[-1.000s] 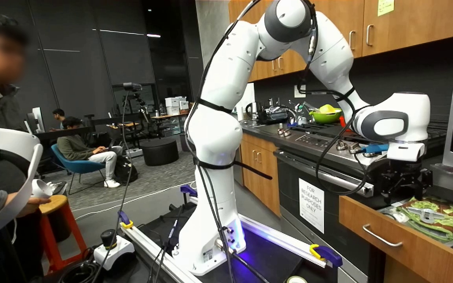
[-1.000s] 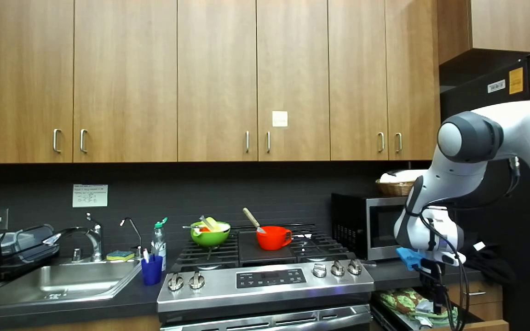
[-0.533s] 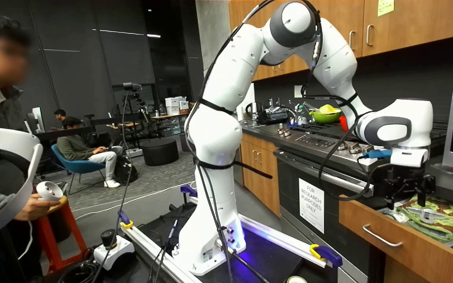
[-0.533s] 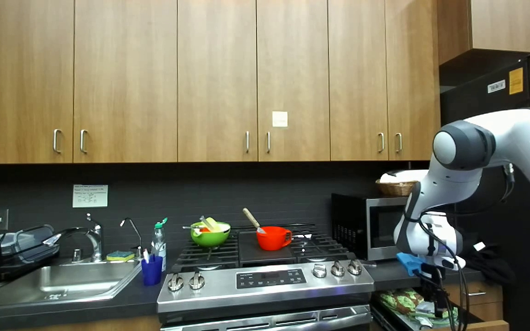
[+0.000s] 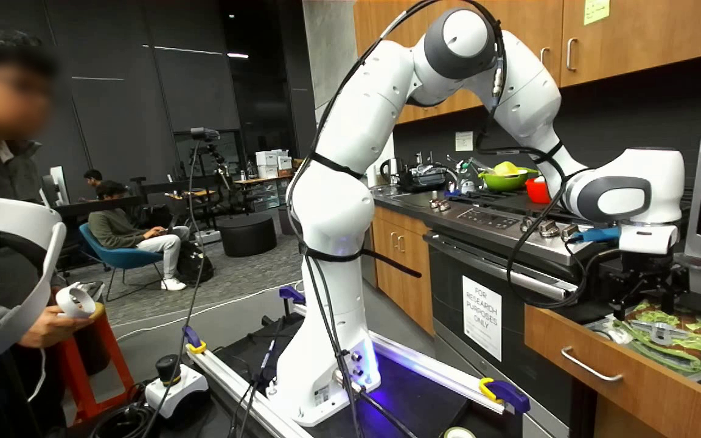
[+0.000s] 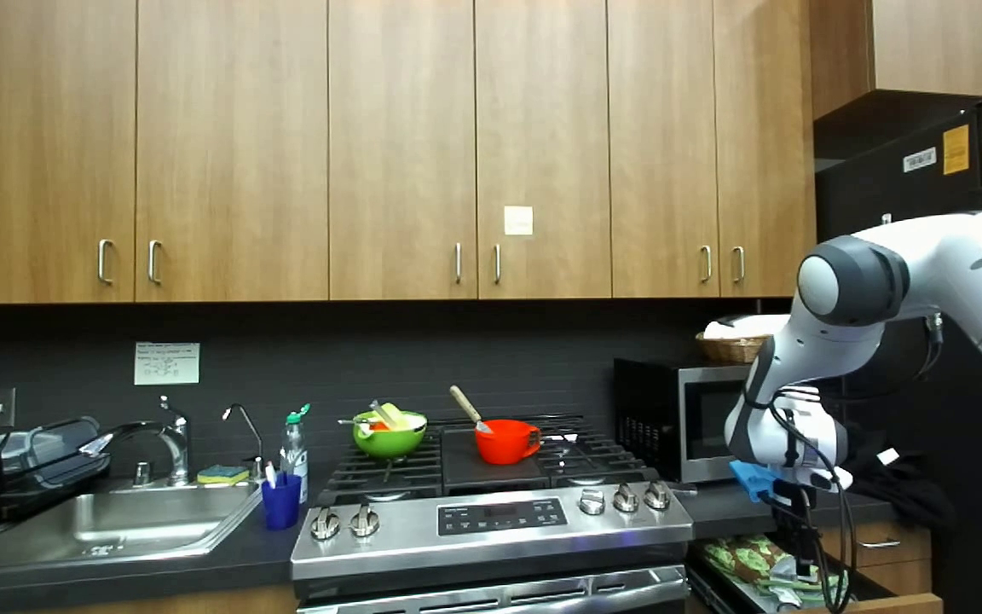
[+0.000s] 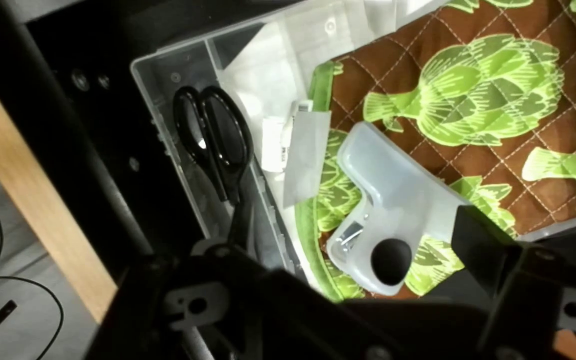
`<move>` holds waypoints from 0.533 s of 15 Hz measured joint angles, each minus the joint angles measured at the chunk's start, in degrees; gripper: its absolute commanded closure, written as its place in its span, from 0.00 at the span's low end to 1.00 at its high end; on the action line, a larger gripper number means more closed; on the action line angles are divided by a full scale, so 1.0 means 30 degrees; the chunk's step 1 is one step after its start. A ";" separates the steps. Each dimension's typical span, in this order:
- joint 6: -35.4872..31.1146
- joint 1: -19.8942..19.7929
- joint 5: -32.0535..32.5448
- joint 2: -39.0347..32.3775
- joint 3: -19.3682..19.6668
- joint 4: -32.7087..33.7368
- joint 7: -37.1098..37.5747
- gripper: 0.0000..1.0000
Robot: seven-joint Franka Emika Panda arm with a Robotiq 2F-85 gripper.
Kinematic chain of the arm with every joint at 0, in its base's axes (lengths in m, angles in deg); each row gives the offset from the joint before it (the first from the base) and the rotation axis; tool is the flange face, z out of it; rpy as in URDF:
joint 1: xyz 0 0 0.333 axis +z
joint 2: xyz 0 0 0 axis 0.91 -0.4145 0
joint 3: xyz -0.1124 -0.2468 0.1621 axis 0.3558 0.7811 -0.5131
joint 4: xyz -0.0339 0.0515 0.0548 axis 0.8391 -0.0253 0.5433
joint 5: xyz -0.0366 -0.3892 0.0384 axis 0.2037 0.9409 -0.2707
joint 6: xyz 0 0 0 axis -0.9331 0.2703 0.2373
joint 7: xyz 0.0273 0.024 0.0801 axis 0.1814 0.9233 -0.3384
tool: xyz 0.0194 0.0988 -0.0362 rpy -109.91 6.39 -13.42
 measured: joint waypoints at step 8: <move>0.0119 0.0001 0.0000 -0.1056 -0.0062 0.0745 -0.0001 0.00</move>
